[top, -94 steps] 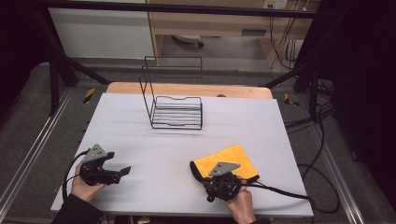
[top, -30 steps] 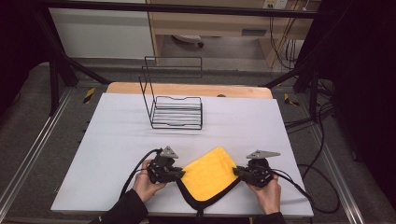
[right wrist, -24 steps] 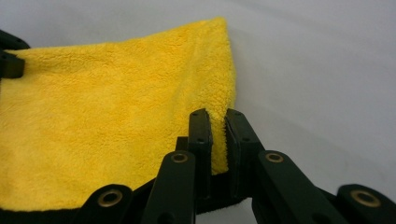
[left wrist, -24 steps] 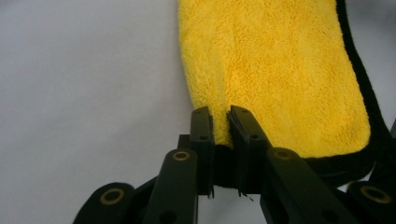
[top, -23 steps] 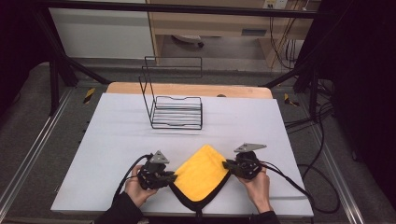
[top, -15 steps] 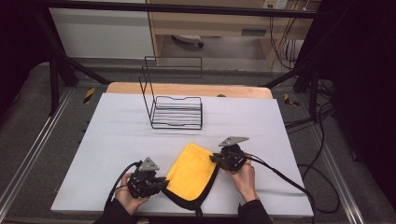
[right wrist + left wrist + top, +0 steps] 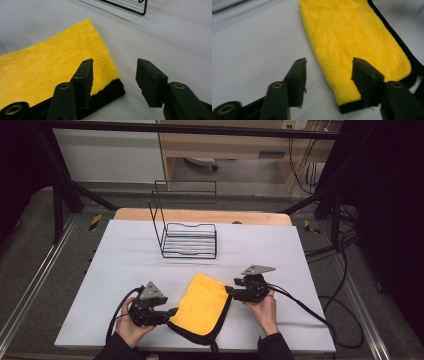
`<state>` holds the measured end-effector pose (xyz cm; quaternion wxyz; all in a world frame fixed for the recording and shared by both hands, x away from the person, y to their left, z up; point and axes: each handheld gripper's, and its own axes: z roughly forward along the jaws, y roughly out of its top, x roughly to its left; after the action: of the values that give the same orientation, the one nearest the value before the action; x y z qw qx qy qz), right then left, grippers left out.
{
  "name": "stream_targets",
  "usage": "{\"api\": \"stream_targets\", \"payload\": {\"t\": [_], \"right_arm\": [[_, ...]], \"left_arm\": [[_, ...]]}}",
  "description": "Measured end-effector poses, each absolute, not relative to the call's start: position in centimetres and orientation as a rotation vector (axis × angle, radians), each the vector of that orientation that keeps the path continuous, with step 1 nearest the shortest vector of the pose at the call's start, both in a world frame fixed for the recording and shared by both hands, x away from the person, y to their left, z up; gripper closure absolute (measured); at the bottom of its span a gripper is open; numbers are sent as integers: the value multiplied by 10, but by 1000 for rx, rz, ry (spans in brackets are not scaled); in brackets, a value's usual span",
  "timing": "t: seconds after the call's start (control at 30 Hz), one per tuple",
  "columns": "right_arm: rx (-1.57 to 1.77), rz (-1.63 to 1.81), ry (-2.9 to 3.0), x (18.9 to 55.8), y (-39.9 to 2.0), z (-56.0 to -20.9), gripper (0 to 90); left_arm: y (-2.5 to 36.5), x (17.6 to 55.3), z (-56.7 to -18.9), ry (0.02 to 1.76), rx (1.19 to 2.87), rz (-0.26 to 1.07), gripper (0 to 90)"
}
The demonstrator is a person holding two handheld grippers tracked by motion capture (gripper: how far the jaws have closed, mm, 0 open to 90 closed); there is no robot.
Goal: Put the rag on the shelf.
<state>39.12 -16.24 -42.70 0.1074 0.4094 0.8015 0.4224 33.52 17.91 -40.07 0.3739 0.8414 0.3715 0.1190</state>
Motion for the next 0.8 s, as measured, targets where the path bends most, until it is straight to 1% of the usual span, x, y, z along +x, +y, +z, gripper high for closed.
{"api": "stream_targets", "payload": {"t": [0.07,0.13,0.2,0.27,0.37,0.43,0.5,0.6,0.8], "right_arm": [[1239,1267,2345,387,-168,-427,446],[1263,1259,2344,385,-171,-429,464],[1256,1236,2359,385,-171,-432,518],[1251,1238,2370,387,-168,-435,582],[1258,1227,2385,390,-165,-441,714],[1262,1216,2382,389,-165,-442,768],[1280,1214,2382,387,-165,-440,801],[1299,1197,2377,386,-165,-440,806],[1299,1187,2370,385,-164,-442,786]], "left_arm": [[178,346,-398,958,2148,326,335],[174,358,-398,972,2148,343,278],[170,369,-399,983,2142,325,229],[166,379,-401,987,2136,317,209],[157,392,-404,992,2132,308,187],[151,401,-407,991,2132,299,183],[145,409,-408,992,2123,289,189],[134,422,-412,1002,2131,295,227],[120,442,-424,1027,2134,269,377]]}}
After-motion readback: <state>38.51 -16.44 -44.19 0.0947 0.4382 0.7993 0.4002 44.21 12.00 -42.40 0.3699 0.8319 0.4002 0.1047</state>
